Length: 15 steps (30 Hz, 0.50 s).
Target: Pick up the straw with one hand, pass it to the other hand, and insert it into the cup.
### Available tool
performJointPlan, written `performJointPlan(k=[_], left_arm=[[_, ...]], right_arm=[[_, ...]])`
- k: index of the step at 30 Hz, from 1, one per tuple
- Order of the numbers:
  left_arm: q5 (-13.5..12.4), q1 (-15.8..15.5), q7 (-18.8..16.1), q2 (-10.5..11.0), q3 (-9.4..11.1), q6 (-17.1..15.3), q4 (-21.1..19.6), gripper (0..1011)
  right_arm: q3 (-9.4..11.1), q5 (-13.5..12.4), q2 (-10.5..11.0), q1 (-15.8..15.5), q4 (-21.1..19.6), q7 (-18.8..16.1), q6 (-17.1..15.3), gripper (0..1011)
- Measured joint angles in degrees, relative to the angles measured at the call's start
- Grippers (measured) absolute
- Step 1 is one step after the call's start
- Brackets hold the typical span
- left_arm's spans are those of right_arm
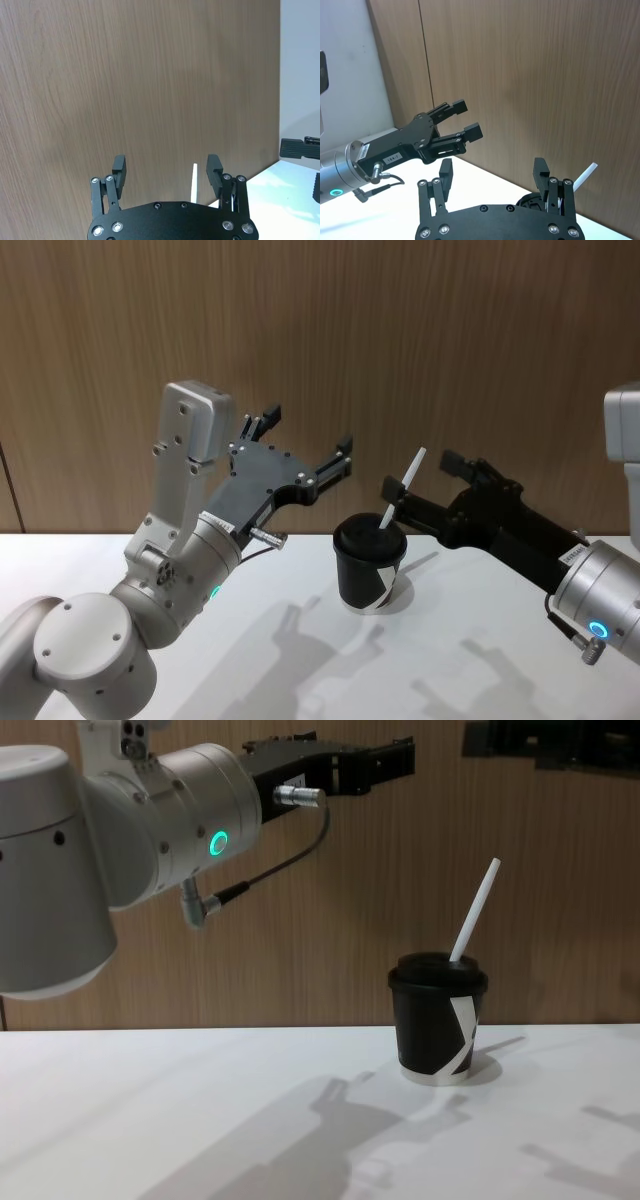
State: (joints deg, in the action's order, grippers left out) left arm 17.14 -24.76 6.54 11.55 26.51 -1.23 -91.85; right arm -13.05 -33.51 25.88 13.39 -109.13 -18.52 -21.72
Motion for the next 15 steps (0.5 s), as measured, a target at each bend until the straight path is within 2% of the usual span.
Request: performJointPlan(k=[15], left_arm=[[0.00, 0.05, -0.04, -0.02, 0.00, 0.00, -0.06, 1003]], right_arm=[[-0.08, 0.05, -0.06, 0.06, 0.06, 0.12, 0.04, 1001]])
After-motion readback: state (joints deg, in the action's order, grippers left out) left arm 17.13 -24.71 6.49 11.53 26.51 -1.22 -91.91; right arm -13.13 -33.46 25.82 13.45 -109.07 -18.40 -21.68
